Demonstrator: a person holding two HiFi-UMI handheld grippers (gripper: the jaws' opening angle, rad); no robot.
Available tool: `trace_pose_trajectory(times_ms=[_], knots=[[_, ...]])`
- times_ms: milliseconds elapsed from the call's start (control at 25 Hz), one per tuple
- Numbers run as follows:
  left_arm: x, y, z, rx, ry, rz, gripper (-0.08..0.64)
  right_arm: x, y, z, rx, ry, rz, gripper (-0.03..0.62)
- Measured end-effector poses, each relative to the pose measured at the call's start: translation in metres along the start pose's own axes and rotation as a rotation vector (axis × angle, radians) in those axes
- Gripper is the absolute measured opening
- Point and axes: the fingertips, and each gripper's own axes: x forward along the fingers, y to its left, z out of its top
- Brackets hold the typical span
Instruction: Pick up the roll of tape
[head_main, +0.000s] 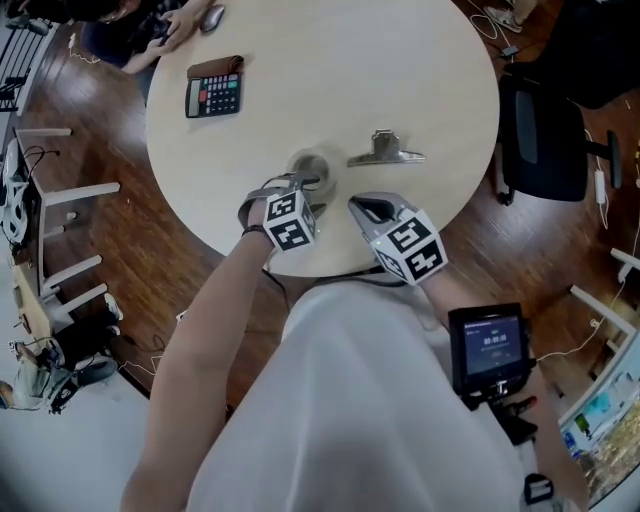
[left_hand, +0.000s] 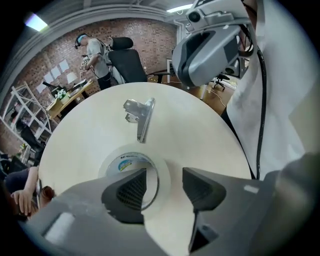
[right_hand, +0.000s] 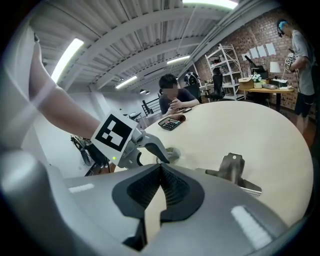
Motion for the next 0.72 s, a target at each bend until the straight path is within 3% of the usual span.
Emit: trace_pose_trajectory(times_ms=[120,320,400,560,720], knots=[[0.02,0.007,0.002,-0.02,0.051,-0.022,0.242,-0.001,-0.019,0.001,0.01,-0.002,0.004,0.008],[0.017,0.016,0.005,-0.358,0.049,-0.052,0.187,-0.001,-0.022,0.004,0.027,-0.009,0.01,0.008],[0.017,0.015,0.008,-0.446,0.064,-0.053,0.189,-0.003,-0.023,0.003,0.033,-0.009,0.013,0.008],[0.026,0.016,0.008,-0.505,0.116,-0.019,0.189,-0.005,-0.031,0.002,0.042,-0.003,0.021,0.008],[0.032,0.022,0.003,-0.457,0.225,-0.003,0.176,-0.001,-0.047,0.014,0.046,-0.016,0.043,0.008]])
